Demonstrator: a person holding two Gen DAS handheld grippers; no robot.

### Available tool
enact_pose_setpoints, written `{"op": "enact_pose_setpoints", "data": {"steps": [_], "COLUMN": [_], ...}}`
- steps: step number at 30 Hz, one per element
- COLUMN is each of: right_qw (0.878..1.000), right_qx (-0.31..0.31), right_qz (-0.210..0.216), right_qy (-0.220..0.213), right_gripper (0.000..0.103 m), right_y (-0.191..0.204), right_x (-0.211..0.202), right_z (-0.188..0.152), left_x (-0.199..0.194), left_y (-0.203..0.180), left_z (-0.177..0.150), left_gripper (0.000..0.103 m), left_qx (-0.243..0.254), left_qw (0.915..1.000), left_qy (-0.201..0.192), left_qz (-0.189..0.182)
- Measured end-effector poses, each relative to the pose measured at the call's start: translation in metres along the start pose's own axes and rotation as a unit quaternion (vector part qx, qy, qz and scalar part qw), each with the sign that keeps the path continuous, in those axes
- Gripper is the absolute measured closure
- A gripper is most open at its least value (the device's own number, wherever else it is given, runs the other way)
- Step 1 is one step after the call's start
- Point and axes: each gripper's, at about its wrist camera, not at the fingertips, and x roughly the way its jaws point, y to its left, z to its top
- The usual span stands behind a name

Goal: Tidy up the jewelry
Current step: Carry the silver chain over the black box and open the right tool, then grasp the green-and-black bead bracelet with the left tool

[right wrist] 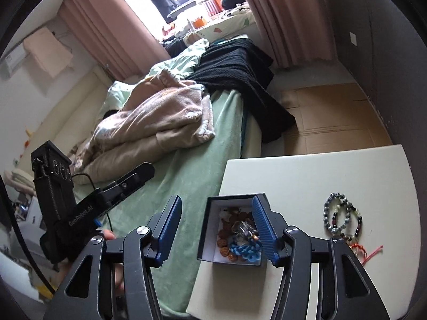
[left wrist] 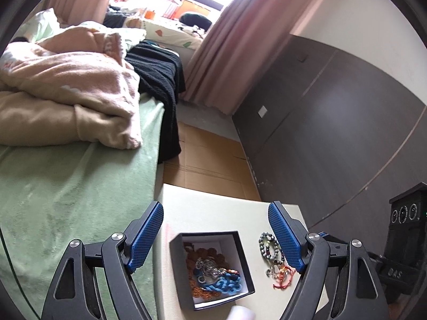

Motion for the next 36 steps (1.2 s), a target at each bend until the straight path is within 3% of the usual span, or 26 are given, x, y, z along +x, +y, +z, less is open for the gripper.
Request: {"op": "enact_pose_setpoints", "data": {"steps": [10,12,14,22,30,36], "right_qw": [0.995,0.993,0.991,0.982,0.971,0.968], "right_qx": [0.088,0.103,0.118,0.174,0.220,0.230], "right_qz": [-0.047,-0.048,-0.052,-0.073,-0.089,-0.100], "right_qy": [-0.027,-0.031,-0.034,-0.035,-0.027,-0.020], "right_gripper": [0.047,0.045,0.036,0.035,0.035,0.035], "right_y": [-0.087,-0.101,-0.114,-0.163,-0.199,-0.216], "right_x": [-0.042,-0.049,-0.056,-0.075,-0.076,-0.074], "right_z": [-0.018,-0.023,-0.029,-0.043,-0.051,-0.050], "left_x": [0.040,0.046,0.053,0.086,0.128,0.155], "left_y": [-0.060,-0.071,-0.083,-0.122,-0.148,-0.161], "left_z": [-0.021,-0.026,-0.031,-0.057,-0.076,-0.093], "left_gripper": [0.022,0.022,0.022,0.022,0.051,0.063], "left_qx": [0.063,0.075,0.089,0.128,0.135,0.164], "left_qw": [0.9968,0.9955,0.9939,0.9871,0.9814,0.9736], "left_qy": [0.043,0.052,0.060,0.094,0.134,0.158], "left_qz": [-0.021,-0.024,-0.027,-0.022,-0.024,-0.002]}}
